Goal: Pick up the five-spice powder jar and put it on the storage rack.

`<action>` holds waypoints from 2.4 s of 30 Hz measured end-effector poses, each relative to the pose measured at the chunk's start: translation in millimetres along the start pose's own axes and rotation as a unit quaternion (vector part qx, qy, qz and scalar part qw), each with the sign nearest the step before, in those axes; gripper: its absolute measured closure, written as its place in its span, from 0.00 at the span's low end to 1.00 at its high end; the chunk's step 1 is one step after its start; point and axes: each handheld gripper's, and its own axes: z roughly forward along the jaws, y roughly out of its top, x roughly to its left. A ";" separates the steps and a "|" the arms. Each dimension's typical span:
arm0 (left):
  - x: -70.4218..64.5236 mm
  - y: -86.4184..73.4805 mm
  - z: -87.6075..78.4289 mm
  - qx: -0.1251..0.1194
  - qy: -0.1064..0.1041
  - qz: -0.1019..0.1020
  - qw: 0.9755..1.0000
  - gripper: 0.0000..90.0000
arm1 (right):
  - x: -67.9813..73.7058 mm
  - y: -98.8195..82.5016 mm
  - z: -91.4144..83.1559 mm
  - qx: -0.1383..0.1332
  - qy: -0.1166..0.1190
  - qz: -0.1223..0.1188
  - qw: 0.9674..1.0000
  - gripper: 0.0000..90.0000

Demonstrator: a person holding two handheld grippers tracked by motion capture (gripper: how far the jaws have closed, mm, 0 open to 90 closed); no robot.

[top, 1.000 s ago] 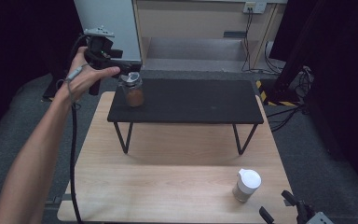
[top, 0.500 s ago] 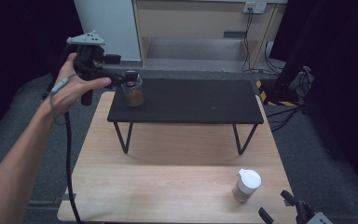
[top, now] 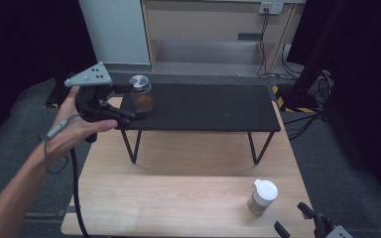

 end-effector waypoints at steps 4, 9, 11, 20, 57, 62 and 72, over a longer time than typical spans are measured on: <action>-11.2 -13.6 -0.8 -0.003 -0.009 0.007 1.000 0.07 | 0.1 0.3 0.3 0.001 0.001 -0.002 1.000 0.06; -24.7 -29.8 -3.8 -0.012 -0.005 0.007 1.000 0.07 | 0.4 0.5 0.6 0.001 0.001 -0.003 1.000 0.07; -32.6 -36.4 -5.2 -0.014 0.009 0.000 1.000 0.07 | 0.4 0.6 0.6 0.002 0.002 -0.004 1.000 0.07; -50.2 -68.4 -5.3 -0.019 0.020 -0.008 1.000 0.07 | 1.3 0.8 0.9 0.002 0.000 -0.005 1.000 0.07; -71.1 -228.1 -9.0 -0.041 0.119 -0.107 0.986 0.07 | 2.6 0.9 1.2 0.004 -0.006 -0.003 1.000 0.07; -67.6 -248.2 -15.5 -0.060 0.106 -0.120 0.985 0.05 | 3.2 1.0 1.4 0.005 -0.008 -0.003 1.000 0.07; -68.5 -260.6 -24.5 -0.058 0.100 -0.101 0.988 0.04 | 2.9 0.8 1.0 0.005 -0.007 -0.003 1.000 0.07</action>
